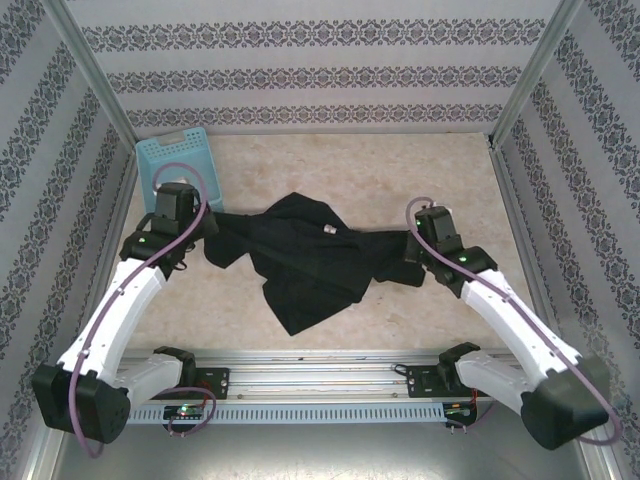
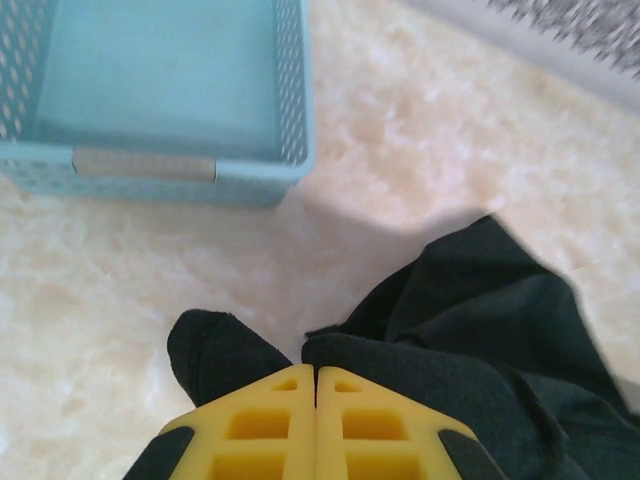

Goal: Fold the inside-out t-shirt

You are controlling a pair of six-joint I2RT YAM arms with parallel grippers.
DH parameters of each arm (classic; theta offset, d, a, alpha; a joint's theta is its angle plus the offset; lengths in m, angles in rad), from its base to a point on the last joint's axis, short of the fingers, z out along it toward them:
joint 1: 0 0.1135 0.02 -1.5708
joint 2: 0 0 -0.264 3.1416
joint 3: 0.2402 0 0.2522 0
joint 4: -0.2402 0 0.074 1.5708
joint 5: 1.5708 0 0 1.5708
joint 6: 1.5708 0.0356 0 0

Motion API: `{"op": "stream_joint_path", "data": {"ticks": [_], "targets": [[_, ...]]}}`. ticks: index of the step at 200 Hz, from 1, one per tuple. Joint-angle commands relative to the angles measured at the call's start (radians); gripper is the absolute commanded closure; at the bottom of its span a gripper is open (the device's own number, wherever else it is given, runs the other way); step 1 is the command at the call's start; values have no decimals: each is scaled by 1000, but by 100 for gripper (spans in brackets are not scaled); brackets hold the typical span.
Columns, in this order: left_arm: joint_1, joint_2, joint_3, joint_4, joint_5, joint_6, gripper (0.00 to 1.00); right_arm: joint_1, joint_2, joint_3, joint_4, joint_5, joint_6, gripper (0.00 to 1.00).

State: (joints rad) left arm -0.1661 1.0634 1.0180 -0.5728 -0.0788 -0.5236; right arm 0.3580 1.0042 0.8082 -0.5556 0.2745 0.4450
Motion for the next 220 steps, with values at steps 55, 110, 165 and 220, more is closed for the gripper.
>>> {"op": "stream_joint_path", "data": {"ticks": [55,110,165,220], "targets": [[22,-29,433,-48,-19,100,100,3,-142,516,-156,261,-247,100],[23,-53,593,63,19,102,100,-5,-105,915,-195,98,-244,100],[22,80,538,33,51,88,100,-9,-72,772,-158,130,-258,100],[23,145,578,-48,103,99,100,-57,-58,744,-151,132,-291,100]]}}
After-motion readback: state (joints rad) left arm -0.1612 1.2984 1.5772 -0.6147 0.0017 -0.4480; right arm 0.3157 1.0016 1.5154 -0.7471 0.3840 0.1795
